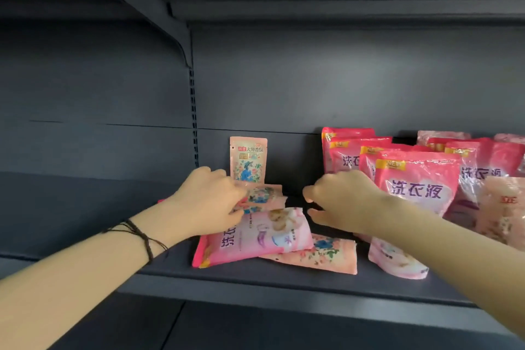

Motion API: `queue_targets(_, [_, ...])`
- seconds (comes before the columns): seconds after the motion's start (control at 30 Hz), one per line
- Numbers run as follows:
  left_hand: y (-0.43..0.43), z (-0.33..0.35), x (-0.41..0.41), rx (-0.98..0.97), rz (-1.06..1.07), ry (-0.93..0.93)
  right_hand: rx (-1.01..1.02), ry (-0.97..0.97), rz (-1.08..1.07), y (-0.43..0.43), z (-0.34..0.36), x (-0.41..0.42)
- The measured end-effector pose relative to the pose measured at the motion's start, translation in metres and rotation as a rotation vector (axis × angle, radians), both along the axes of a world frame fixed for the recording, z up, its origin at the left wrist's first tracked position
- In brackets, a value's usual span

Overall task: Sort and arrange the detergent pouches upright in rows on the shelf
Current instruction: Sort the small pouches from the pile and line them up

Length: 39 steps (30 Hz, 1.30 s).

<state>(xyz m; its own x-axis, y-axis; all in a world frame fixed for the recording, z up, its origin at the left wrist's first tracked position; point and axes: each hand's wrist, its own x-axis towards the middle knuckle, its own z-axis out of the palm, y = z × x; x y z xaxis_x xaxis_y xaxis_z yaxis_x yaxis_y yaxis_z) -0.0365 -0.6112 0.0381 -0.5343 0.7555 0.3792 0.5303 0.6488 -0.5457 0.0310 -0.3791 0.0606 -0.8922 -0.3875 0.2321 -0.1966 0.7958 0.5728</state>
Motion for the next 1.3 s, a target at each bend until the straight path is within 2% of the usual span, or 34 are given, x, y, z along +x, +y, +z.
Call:
queue_targets(0.1, [-0.018, 0.002, -0.025, -0.084, 0.01, 0.001, 0.099, -0.024, -0.1, -0.022, 0.003, -0.029])
queue_targets(0.23, [-0.026, 0.002, -0.066, -0.137, 0.096, -0.025, 0.124, -0.044, -0.209, -0.034, 0.007, -0.066])
queue_targets(0.43, [-0.016, -0.008, -0.122, -0.039, 0.105, -0.07, 0.055, -0.059, -0.25, -0.026, 0.001, -0.122])
queue_targets(0.7, [-0.001, -0.012, -0.196, 0.043, 0.127, -0.072, -0.065, -0.064, -0.187, -0.009, -0.014, -0.208])
queue_targets(0.77, [0.001, -0.013, -0.214, 0.117, 0.151, -0.093, -0.178, -0.104, -0.208, -0.007, -0.017, -0.229])
queue_targets(0.87, [0.004, -0.016, -0.241, 0.3, 0.225, -0.193, -0.46, -0.155, -0.265, -0.004, -0.023, -0.258])
queue_targets(0.97, [0.011, -0.023, -0.264, 0.61, 0.283, -0.536, -0.767, -0.169, -0.312, -0.004, -0.03, -0.279])
queue_targets(1.03, [0.019, -0.032, -0.278, 0.834, 0.228, -0.813, -0.99, -0.189, -0.326, -0.005, -0.039, -0.291])
queue_targets(1.1, [0.026, -0.043, -0.286, 0.966, 0.196, -1.004, -1.278, -0.219, -0.336, -0.008, -0.05, -0.3])
queue_targets(1.17, [0.03, -0.052, -0.292, 0.989, 0.18, -1.023, -1.456, -0.203, -0.349, -0.012, -0.057, -0.306])
queue_targets(1.23, [0.031, -0.059, -0.297, 1.014, 0.152, -0.969, -1.508, -0.17, -0.336, -0.011, -0.062, -0.311])
queue_targets(1.3, [0.029, -0.062, -0.299, 1.073, 0.08, -1.002, -1.506, -0.164, -0.306, -0.009, -0.063, -0.309])
